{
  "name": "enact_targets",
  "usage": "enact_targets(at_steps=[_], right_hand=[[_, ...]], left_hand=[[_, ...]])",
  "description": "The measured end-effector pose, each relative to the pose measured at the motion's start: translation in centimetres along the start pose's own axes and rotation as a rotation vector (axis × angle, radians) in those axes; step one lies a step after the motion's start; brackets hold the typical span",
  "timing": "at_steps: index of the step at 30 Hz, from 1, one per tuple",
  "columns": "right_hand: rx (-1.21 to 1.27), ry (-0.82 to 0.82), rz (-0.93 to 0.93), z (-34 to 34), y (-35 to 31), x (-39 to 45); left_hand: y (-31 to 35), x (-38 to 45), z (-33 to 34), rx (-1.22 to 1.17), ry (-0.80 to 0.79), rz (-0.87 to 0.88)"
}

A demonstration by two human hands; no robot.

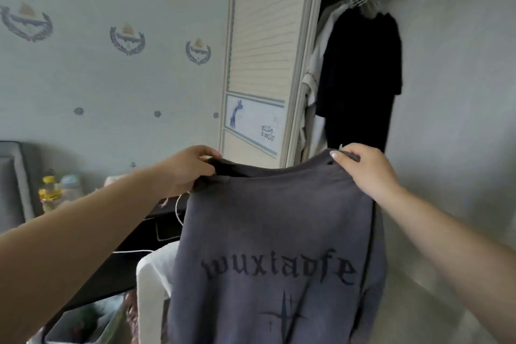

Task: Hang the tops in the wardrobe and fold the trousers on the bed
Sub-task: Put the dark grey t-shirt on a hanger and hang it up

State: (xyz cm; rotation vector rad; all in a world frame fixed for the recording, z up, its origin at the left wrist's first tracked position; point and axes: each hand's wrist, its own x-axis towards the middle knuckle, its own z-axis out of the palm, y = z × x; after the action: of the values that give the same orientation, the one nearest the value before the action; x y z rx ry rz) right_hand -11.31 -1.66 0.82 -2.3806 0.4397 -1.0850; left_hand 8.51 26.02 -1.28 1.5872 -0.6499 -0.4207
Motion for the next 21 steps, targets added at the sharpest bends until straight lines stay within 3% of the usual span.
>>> enact_targets(at_steps=[3, 6, 10, 14, 15, 18, 21], right_hand=[[-0.083, 0.182, 0.053, -1.9, 2.1, 2.2], [-0.182, 0.316, 0.078, -3.4, 3.0, 4.8], [-0.278, 0.391, 0.089, -5.6, 3.4, 7.8], [-0.359, 0.464, 0.137, -7.6, 3.7, 9.9], [-0.378, 0.477, 0.144, -7.9, 4.0, 10.3], [-0.435, 0.523, 0.194, -9.2, 4.9, 11.2], [-0.505, 0.577, 0.258, -11.1, 6.3, 11.9]], left_hand=[[0.4, 5.0, 2.2, 0.125, -0.068, 0.057], [1.0, 10.3, 4.0, 0.384, -0.009, 0.269], [2.2, 16.4, 6.0, 0.683, -0.029, 0.513], [3.6, 22.0, 9.4, 0.869, -0.024, 0.633], [4.1, 23.1, 10.4, 0.77, -0.065, 0.583], [4.9, 25.5, 13.5, 0.139, -0.295, 0.243], [5.4, 27.0, 16.4, -0.33, -0.491, -0.008]])
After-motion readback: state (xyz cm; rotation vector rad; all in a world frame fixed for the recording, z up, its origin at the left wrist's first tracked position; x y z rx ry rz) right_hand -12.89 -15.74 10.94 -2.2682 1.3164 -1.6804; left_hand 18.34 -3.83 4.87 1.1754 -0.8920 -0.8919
